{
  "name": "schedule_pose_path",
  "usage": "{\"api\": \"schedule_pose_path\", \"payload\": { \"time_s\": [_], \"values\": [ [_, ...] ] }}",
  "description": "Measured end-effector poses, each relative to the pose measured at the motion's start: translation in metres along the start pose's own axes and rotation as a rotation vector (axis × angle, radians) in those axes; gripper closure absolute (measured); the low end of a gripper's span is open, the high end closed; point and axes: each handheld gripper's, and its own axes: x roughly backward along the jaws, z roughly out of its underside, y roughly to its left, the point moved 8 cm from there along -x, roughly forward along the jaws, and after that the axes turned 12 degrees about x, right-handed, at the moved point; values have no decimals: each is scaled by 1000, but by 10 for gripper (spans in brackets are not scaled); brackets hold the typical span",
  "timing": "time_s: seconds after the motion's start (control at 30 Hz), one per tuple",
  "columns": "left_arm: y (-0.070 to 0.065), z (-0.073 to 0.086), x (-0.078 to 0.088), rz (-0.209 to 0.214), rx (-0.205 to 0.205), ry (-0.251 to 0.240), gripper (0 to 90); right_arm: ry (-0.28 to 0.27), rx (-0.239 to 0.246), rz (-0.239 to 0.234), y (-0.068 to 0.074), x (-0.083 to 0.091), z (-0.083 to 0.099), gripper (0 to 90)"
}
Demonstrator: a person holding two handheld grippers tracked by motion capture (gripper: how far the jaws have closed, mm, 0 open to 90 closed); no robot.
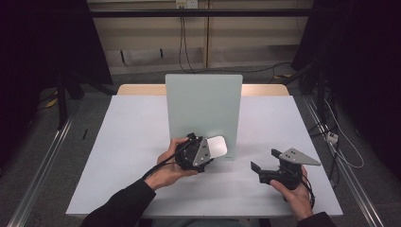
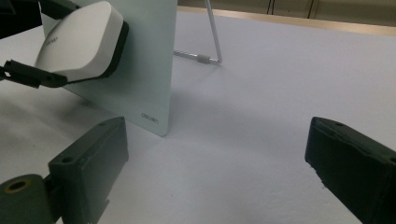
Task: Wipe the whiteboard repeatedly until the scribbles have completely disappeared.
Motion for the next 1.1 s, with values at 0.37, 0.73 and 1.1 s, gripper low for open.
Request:
{"api": "schedule_pose_path", "payload": {
  "time_s": [0.37, 0.73, 1.1],
  "values": [
    [-7, 5, -4, 25, 8, 19, 312, 0, 0, -2, 0, 0, 0, 59],
    [19, -5, 16, -35, 72, -50, 311, 3, 0, -1, 0, -1, 0, 59],
    [41, -14, 33, -91, 139, -113, 312, 3, -1, -2, 0, -1, 0, 59]
  ]
}}
